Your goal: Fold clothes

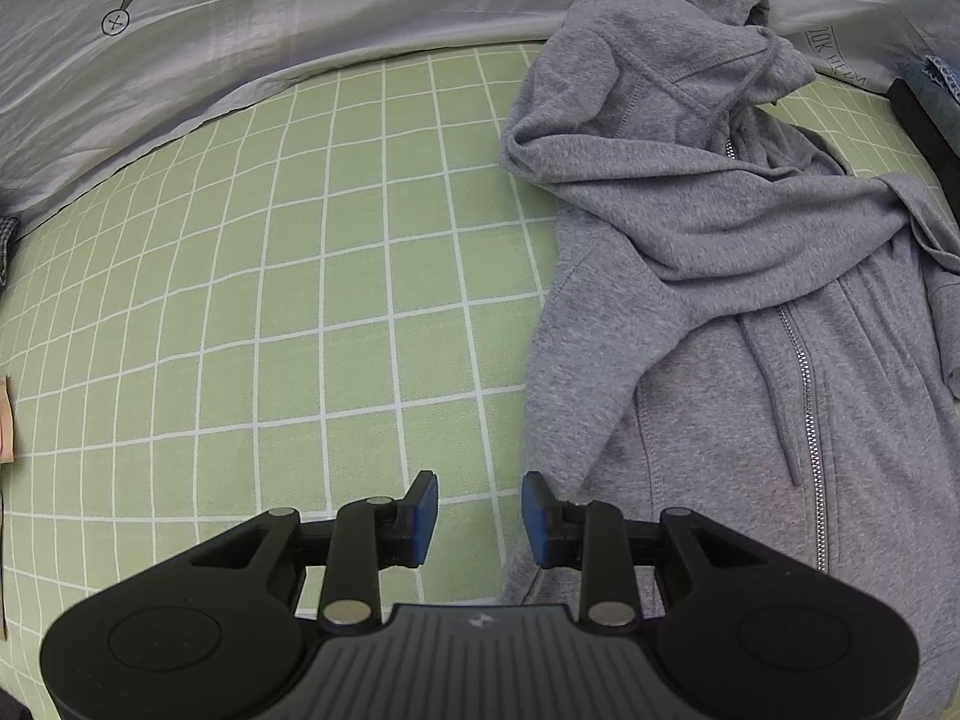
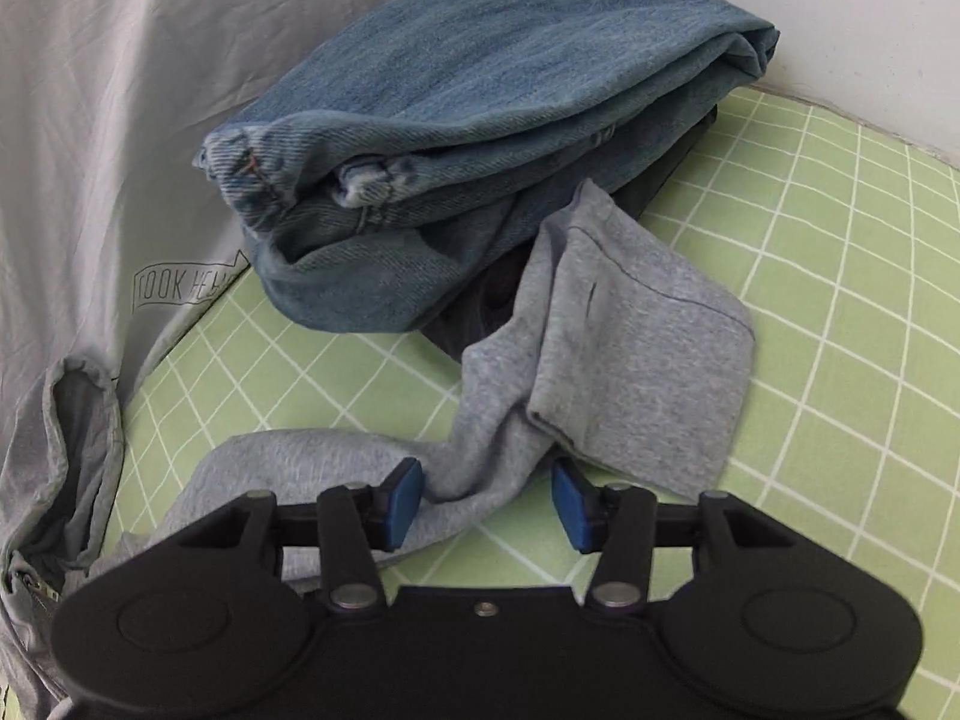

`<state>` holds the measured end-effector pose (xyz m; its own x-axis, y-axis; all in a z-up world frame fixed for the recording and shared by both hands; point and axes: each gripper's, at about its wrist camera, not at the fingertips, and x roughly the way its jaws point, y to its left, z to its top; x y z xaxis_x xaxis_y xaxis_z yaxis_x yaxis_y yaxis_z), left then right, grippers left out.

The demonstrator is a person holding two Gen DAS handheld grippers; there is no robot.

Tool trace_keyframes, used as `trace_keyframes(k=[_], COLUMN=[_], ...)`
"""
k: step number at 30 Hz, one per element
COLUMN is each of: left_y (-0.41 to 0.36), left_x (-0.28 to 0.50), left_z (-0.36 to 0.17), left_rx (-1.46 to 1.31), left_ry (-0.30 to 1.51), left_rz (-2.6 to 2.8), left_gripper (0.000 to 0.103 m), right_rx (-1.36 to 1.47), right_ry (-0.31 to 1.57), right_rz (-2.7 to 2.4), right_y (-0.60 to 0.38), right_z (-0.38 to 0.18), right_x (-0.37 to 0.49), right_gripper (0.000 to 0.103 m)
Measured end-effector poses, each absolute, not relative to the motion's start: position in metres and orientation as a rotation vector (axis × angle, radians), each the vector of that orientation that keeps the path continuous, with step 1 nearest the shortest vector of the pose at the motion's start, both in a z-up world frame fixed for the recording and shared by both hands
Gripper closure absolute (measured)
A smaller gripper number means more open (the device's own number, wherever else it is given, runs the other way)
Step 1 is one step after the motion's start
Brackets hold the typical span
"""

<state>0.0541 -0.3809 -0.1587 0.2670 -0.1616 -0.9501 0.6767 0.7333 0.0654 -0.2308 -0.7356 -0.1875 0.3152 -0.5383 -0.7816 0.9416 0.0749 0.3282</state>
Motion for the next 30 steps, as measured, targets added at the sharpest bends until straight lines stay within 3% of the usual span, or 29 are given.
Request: trace_keyframes(k=[1,3,12,21,23,25,29,30], left_y=[-0.380,-0.379,-0.352,-0.297,-0.286,-0.278,-0.276,-0.279], left_x=[0.054,0.054,0.049,0.049,0.050,0.051,0.053,0.053], left_z=[-0.158,-0.156,-0.142,-0.128,-0.127,-0.126,-0.129,-0.131], left_rx=[0.521,0.519,0.469,0.340,0.307,0.281,0.268,0.271], left_ry=[1.174,1.169,1.148,1.139,1.144,1.149,1.154,1.158], left_rz=[-0.597,-0.590,-0.559,-0.478,-0.454,-0.440,-0.442,-0.448], left_gripper=[0.070,0.070,0.070,0.070,0.069,0.069,0.069,0.069], right_rx=[0.950,0.967,1.031,1.049,1.044,1.014,0.900,0.865], right_ry=[0.519,0.486,0.344,0.503,0.608,0.699,0.760,0.761], right_rz=[-1.160,-1.093,-0.789,-0.159,-0.106,-0.126,-0.216,-0.254], right_y=[-0.730,-0.718,-0.665,-0.529,-0.510,-0.496,-0.488,-0.491], right_z=[-0.184,-0.177,-0.145,-0.116,-0.122,-0.128,-0.131,-0.130], right_x=[-0.229,-0.225,-0.206,-0.073,-0.052,-0.044,-0.063,-0.072], right_gripper=[0.086,0.095,0.097,0.097,0.094,0.074,0.072,0.066])
